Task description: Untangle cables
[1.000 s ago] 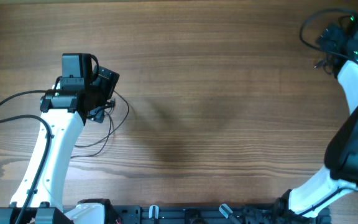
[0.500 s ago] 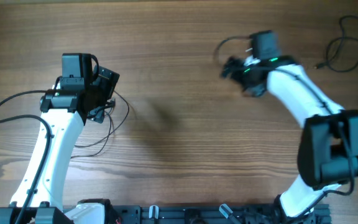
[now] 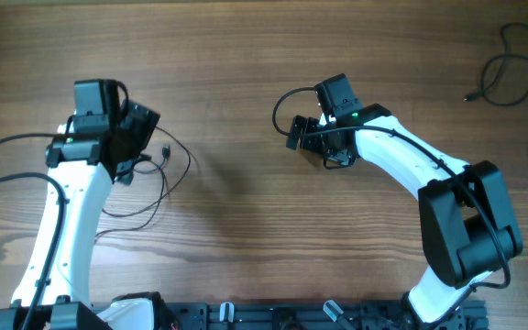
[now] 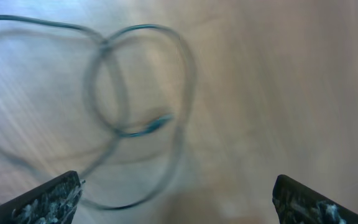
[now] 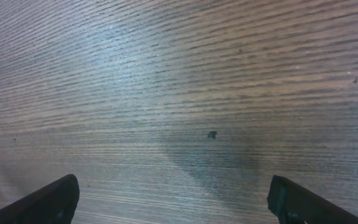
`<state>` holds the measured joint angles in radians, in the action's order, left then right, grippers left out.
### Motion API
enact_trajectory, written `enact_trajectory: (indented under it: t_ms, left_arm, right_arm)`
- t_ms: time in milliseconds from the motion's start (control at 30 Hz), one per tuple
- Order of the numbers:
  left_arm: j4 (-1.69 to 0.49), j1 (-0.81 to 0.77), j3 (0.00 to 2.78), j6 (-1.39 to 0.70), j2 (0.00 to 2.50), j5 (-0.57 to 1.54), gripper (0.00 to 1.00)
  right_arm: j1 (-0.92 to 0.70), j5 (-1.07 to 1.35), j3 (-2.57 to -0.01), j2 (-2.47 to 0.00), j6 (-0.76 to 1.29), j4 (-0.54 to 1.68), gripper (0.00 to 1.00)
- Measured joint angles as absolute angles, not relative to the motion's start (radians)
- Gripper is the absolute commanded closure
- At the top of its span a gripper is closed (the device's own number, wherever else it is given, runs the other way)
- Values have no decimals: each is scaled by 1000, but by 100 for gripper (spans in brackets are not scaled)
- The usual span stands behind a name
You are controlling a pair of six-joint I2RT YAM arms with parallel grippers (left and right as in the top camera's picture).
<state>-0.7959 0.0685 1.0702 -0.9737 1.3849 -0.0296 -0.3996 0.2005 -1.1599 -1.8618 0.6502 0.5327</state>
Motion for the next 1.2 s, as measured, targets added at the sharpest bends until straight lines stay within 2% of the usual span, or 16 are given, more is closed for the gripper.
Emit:
enact_trajectory:
  t_ms: [100, 200, 333, 400, 433, 533, 600, 633, 733, 967, 1133, 1200]
  left_arm:
    - [-846, 89, 1070, -831, 1385, -34, 2]
    - [-925, 89, 1070, -651, 1386, -36, 16]
    - [-1024, 84, 1062, -559, 1402, -37, 19]
    - [-1028, 72, 1035, -524, 1419, -36, 34]
    - [-1028, 68, 1023, -511, 1427, -35, 32]
    - [-957, 46, 947, -364, 1458, 62, 15]
    - [-904, 35, 923, -280, 1468, 161, 11]
    - [-877, 24, 912, -221, 1472, 221, 0]
    - [-854, -6, 904, -141, 1473, 282, 0]
    - [-807, -22, 901, -104, 1473, 84, 4]
    - [-778, -51, 888, -65, 1473, 52, 7]
    - [-759, -76, 866, -57, 1478, 50, 13]
  right_arm:
    - [-399, 168, -1160, -1862, 645, 582, 0]
    - [-396, 99, -1160, -1861, 642, 625, 0]
    - [-389, 44, -1160, -1853, 627, 647, 1]
    - [-380, 28, -1160, -1831, 612, 671, 0]
    - [-374, 22, -1160, -1819, 607, 681, 0]
    - [-341, 9, -1160, -1760, 593, 710, 0]
    - [-312, 5, -1160, -1734, 577, 719, 0]
    - [-293, 2, -1160, -1721, 570, 724, 0]
    - [-250, -2, -1160, -1707, 555, 748, 0]
    - [-215, -1, -1160, -1707, 547, 759, 0]
    - [-215, -1, -1160, -1707, 543, 759, 0]
    - [-215, -1, -1160, -1707, 540, 757, 0]
